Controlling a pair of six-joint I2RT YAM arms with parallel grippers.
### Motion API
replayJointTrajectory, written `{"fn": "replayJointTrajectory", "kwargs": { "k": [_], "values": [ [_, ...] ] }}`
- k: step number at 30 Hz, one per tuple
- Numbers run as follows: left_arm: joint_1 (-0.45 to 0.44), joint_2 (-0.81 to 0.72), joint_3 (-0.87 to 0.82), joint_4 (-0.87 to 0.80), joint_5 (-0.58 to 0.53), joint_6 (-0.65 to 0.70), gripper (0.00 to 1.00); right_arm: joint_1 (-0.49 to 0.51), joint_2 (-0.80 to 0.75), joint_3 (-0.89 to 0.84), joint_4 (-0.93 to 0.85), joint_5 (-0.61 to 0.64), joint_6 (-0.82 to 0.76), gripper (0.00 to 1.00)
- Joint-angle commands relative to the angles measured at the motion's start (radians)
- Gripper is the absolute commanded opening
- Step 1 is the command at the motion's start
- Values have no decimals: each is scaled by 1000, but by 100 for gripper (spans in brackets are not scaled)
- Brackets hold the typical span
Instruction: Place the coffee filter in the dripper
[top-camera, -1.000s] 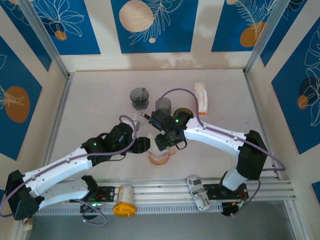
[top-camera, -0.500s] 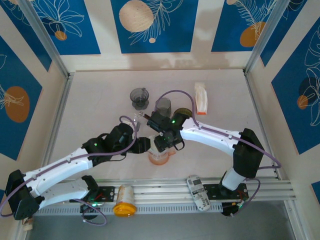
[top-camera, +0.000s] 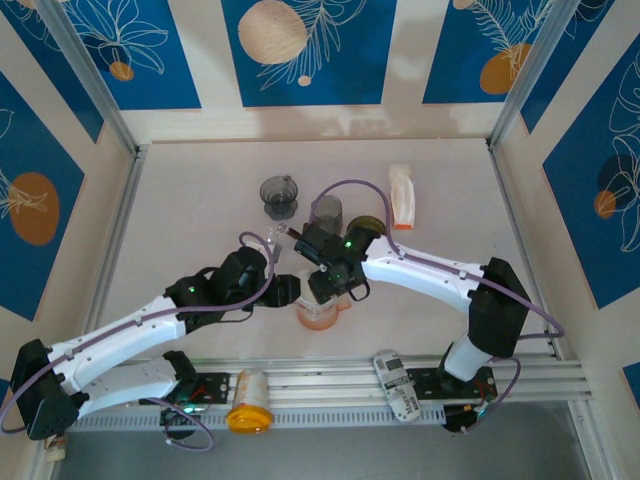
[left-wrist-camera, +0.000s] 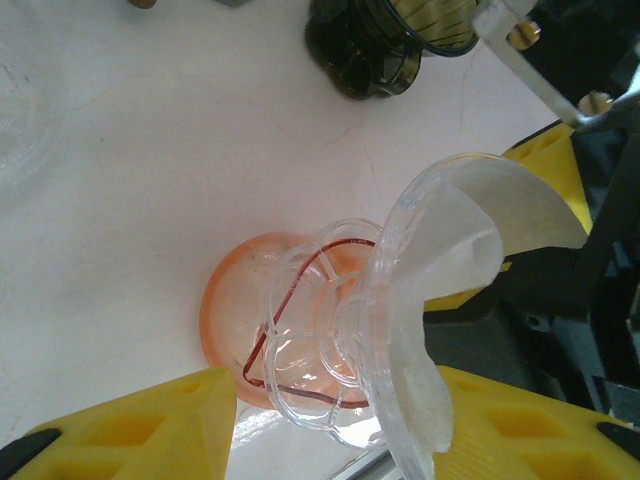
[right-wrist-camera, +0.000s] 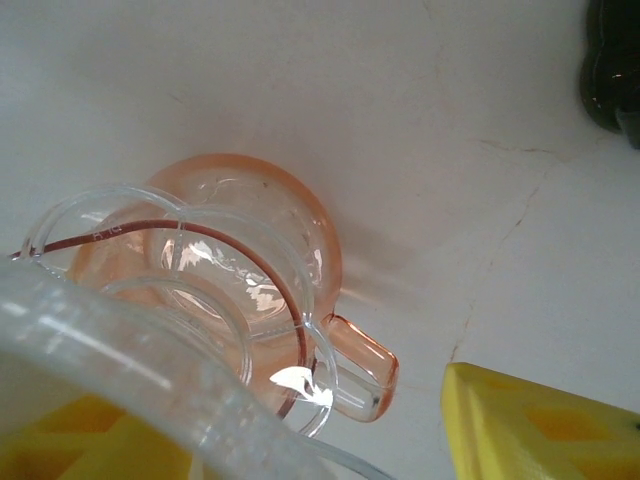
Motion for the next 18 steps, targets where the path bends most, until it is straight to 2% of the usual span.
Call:
{"fn": "replayJointTrajectory", "kwargs": {
  "k": [1,10,18],
  "values": [
    [11,1,-16,15,18,-9,52,9,-61,14,-6,39,7,64],
    [9,-5,-19,16,15,-17,52,13,-178,45,-43,80,35,64],
    [10,-6,-19,14,10,-21,52,14,-235,-9,-77,91,79,64]
  ]
}}
